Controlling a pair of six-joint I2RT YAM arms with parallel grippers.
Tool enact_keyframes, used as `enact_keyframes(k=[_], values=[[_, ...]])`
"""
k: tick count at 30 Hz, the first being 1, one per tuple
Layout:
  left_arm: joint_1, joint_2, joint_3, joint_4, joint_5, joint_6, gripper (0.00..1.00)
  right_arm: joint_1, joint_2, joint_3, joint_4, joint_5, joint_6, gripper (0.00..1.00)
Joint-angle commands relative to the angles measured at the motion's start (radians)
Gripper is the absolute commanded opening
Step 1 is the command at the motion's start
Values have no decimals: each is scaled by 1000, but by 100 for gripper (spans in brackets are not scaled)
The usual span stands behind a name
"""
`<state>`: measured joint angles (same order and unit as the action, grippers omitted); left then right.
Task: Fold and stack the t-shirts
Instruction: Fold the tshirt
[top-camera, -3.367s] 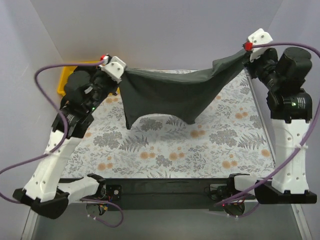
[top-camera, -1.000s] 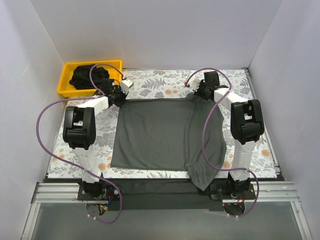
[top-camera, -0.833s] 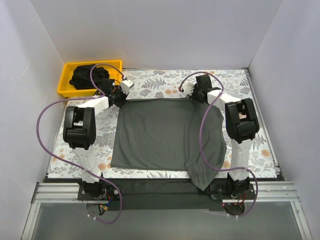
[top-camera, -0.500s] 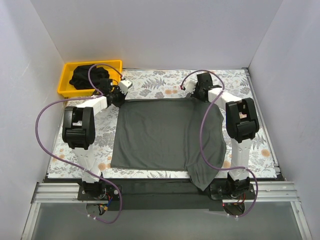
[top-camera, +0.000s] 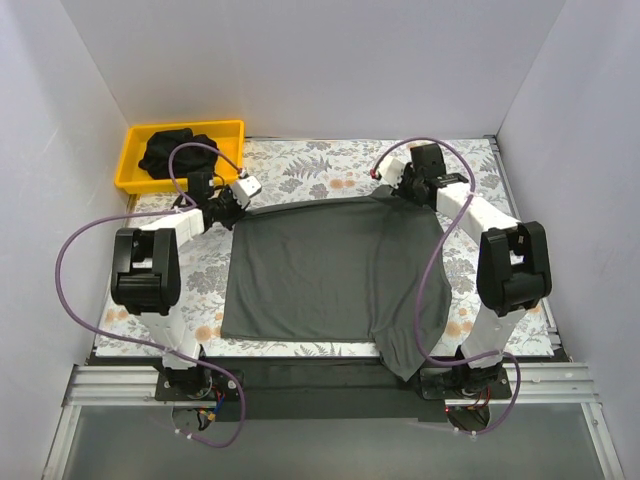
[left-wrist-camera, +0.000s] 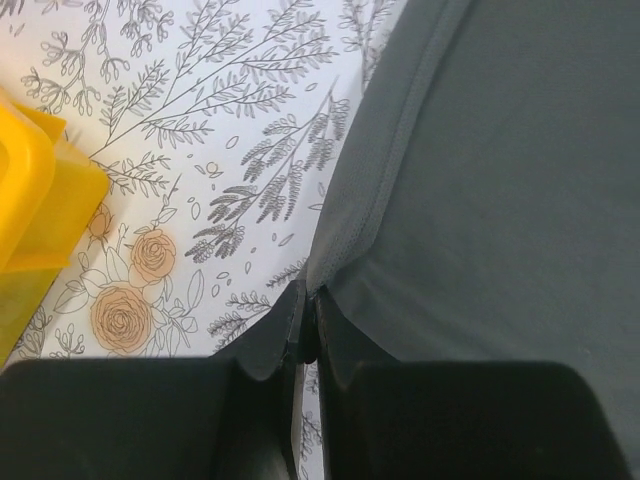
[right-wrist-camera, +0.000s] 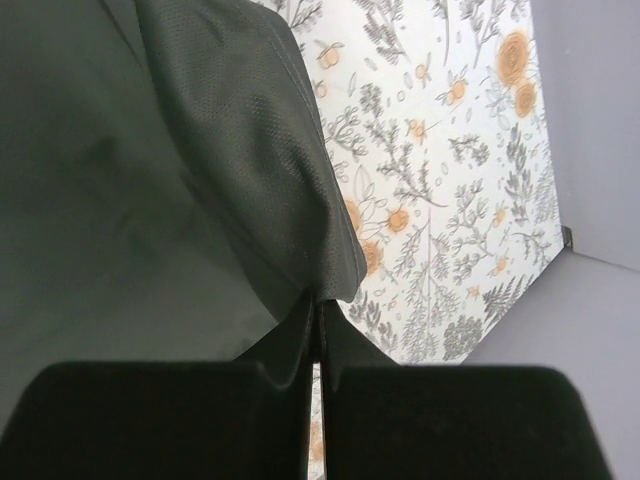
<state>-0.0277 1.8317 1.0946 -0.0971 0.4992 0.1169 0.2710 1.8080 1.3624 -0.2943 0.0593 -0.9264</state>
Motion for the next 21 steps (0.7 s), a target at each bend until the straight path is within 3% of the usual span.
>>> enact_keyframes(k=[1,7,21], values=[[17,-136,-67,66,65,98,0,0,-82,-51,-35,-36,12,1],[26,-238,-195,108,79,199,0,0,-163,-135,-54,-47,23,1],[66,-288,-283,54,114,305,1,5,-309,-318,-101,-111,52,1]])
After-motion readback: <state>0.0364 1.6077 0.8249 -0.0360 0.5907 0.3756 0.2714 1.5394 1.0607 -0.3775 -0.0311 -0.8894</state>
